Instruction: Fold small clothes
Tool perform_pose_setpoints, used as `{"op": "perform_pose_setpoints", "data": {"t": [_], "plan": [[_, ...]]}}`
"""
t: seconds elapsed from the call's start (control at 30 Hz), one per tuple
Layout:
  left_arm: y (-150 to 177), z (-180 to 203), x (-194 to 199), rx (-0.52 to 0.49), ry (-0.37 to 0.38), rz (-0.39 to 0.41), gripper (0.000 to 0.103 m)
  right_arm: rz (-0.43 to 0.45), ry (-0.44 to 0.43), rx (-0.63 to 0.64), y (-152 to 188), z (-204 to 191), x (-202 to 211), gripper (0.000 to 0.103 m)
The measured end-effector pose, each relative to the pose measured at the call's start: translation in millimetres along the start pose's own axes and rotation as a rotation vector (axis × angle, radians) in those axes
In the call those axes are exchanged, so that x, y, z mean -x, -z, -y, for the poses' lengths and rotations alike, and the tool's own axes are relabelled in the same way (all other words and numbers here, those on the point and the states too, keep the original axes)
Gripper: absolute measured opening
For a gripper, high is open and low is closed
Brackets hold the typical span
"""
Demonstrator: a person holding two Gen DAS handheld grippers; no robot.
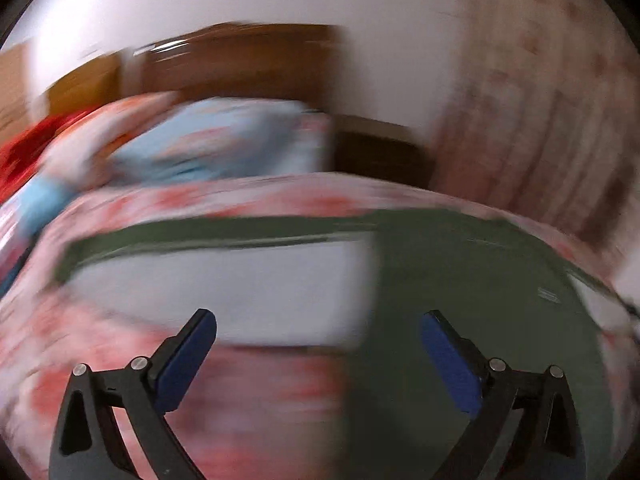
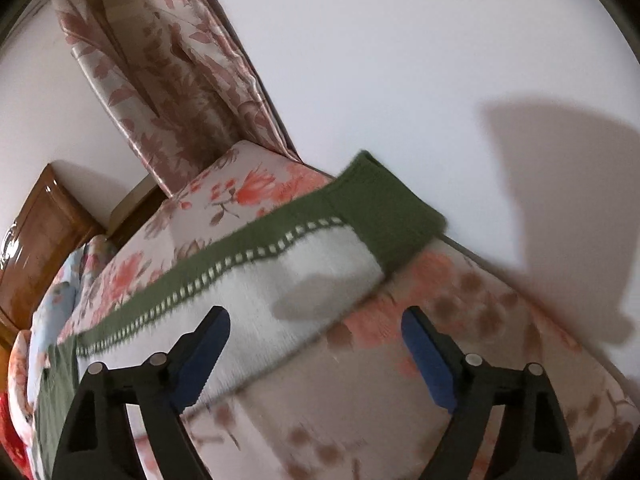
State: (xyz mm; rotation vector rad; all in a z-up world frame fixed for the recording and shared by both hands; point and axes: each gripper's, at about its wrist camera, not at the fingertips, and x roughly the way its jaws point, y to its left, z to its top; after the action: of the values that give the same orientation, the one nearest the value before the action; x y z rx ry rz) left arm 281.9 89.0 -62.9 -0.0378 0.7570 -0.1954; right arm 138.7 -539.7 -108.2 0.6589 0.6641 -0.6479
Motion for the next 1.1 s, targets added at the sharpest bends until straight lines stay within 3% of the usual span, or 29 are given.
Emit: {"op": "perform_pose_setpoints", "data": {"t": [0.13, 0.23, 0.37, 0.53, 0.63, 0.7, 0.8, 1.0, 1.1], "plan": [[-7, 109, -19, -0.14, 0.181, -0.019, 0.103, -0.004, 0.033, 0.027, -10, -15, -12, 0.082], [-3, 168, -33, -0.214, 0.25, -0.043, 0.103, 0.001, 0.035, 0.009, -14, -19, -17, 0.081], [8, 215, -48, -0.277, 0.291, -0.087, 0.103, 0.015, 0.023, -0.026, -16, -16, -18, 0.077], [29, 236, -56, -0.317, 0.274, -0.124, 0.103, 0.034, 0.051, -0.029, -15, -16, -17, 0.065], [46, 243, -54, -0.331, 0.251, -0.126, 0.103, 0.043, 0.063, -0.037, -15, -13, -17, 0.046], [53, 244, -60, -0.333, 0.234, -0.142, 0.103, 0.044, 0.067, -0.046, -15, -10, -18, 0.026], [55, 244, -69, -0.319, 0.224, -0.164, 0.103, 0.049, 0.058, -0.064, -15, -6, -19, 0.014], [57, 244, -78, -0.318, 0.21, -0.205, 0.103, 0.114, 0.022, -0.021, -14, -11, -10, 0.006], [57, 245, -78, -0.323, 0.21, -0.205, 0.103, 0.2, -0.046, -0.014, -12, -13, 8, 0.006]]}}
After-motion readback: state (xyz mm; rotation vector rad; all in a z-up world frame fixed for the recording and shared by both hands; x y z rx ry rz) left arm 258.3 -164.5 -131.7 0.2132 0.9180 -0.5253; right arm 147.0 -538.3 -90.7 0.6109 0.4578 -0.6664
